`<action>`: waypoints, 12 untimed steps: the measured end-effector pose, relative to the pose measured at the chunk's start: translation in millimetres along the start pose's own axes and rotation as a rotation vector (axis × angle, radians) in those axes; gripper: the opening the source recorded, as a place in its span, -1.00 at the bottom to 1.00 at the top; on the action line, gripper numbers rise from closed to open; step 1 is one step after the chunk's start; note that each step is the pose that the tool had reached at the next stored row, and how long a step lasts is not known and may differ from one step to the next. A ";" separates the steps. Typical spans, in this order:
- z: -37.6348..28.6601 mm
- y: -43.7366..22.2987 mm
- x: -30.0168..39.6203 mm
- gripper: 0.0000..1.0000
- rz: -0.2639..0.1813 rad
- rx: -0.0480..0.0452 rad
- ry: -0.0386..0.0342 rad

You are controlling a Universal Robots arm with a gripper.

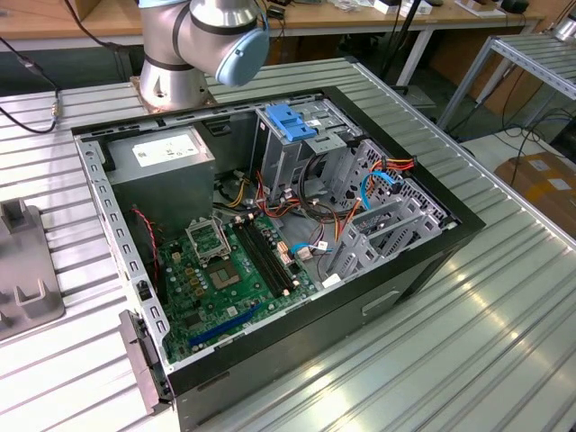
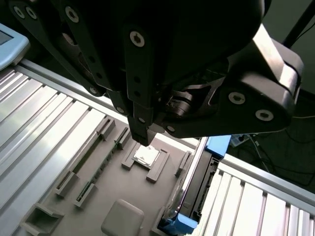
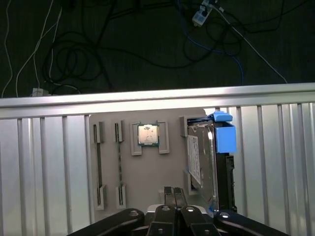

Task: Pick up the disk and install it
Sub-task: 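Pick up the disk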

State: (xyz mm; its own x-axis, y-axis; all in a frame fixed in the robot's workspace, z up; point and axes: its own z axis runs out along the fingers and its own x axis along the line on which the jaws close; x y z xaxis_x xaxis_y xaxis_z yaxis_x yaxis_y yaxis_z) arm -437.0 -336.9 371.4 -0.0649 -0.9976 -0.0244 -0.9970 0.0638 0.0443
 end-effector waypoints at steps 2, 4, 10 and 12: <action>0.2 0.1 -1.7 -0.80 0.000 0.0000 0.0000; 0.2 0.1 -1.7 -0.80 0.000 -0.0001 -0.0002; 0.2 0.1 -1.8 -0.66 0.000 -0.0002 -0.0018; 0.2 0.1 -1.8 -0.41 0.000 -0.0002 -0.0024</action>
State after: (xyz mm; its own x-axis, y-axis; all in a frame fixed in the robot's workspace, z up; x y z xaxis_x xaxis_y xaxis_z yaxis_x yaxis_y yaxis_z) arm -437.0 -335.1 371.3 -0.0647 -0.9975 -0.0268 -0.9970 0.0635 0.0445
